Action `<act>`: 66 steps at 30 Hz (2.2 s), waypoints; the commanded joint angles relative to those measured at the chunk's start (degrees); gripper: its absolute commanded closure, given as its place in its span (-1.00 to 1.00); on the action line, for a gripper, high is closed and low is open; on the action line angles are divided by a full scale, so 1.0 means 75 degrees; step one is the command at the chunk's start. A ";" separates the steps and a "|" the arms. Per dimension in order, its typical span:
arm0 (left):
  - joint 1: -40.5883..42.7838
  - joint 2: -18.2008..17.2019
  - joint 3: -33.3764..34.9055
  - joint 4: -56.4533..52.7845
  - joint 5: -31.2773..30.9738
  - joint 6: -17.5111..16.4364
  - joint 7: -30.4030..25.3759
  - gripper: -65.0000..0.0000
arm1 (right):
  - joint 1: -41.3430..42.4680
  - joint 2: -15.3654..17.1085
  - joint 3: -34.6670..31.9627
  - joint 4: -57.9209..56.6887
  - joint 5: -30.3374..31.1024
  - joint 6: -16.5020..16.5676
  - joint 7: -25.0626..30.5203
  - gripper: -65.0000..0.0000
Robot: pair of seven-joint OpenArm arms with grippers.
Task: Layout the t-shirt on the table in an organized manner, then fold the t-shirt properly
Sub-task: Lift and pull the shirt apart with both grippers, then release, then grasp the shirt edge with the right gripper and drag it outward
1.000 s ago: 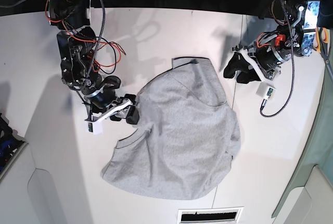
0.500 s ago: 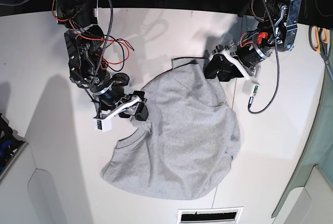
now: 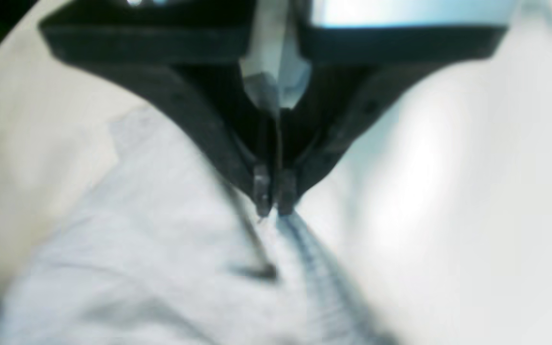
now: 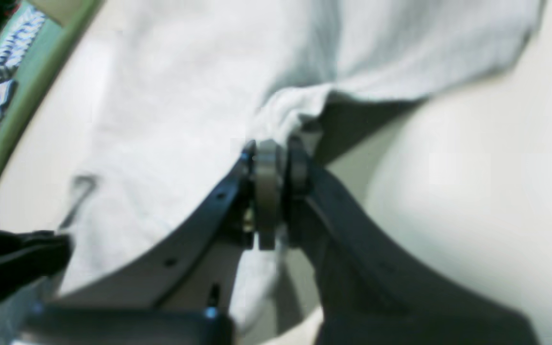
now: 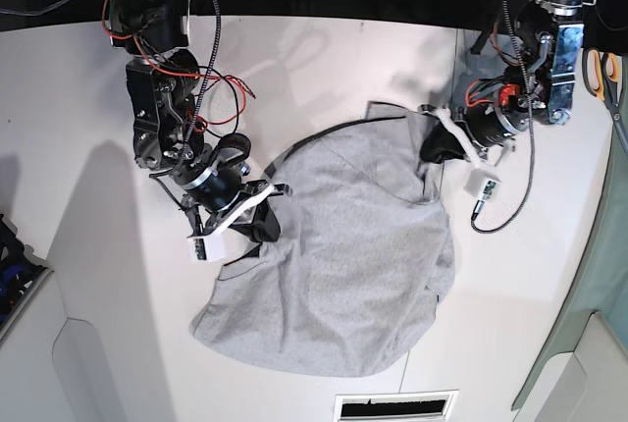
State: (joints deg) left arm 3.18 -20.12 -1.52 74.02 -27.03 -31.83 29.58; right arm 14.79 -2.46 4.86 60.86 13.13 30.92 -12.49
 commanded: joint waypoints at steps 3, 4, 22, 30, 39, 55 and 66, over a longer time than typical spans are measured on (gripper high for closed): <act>-0.0105 -0.0699 -0.0041 0.0644 -0.0137 -0.0082 0.0152 1.00 | -0.0256 0.0079 0.0006 0.1204 0.0256 0.0111 -0.0329 1.00; -0.0105 -0.0924 -0.0041 0.0796 -0.0143 -0.0073 0.0181 1.00 | -0.0402 0.0102 0.0006 0.1582 0.0382 0.0111 -0.0583 1.00; 0.1157 -0.2993 -0.0041 0.3290 -0.2460 -0.1089 0.1734 1.00 | -0.4266 0.1049 0.0000 0.5674 0.1396 0.0108 -0.2084 1.00; 0.1868 -0.2967 -0.0041 0.3319 -0.2474 -0.1089 0.1682 1.00 | -0.5234 0.1128 0.0000 0.5467 0.1396 0.0061 -0.2066 1.00; 0.1868 -0.2970 -0.0041 0.3316 -0.2442 -0.1089 0.1696 0.48 | -0.4762 0.1131 0.0082 0.5458 0.1396 0.0047 -0.1740 -0.04; 0.1865 -0.2970 -0.0041 0.3284 -0.2425 -0.1089 0.1859 0.26 | -0.3445 0.1131 0.2460 0.5450 0.1661 -0.0259 -0.1853 -0.04; 0.1865 -0.2970 -0.0041 0.3284 -0.2477 -0.1089 0.1830 0.14 | -0.1478 0.1131 0.2565 0.2535 0.0720 -0.2177 -0.1693 -0.04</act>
State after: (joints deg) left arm 17.45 -41.28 -1.23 97.97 -44.71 -39.70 44.16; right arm 3.03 5.67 23.99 78.46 18.33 14.63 -26.35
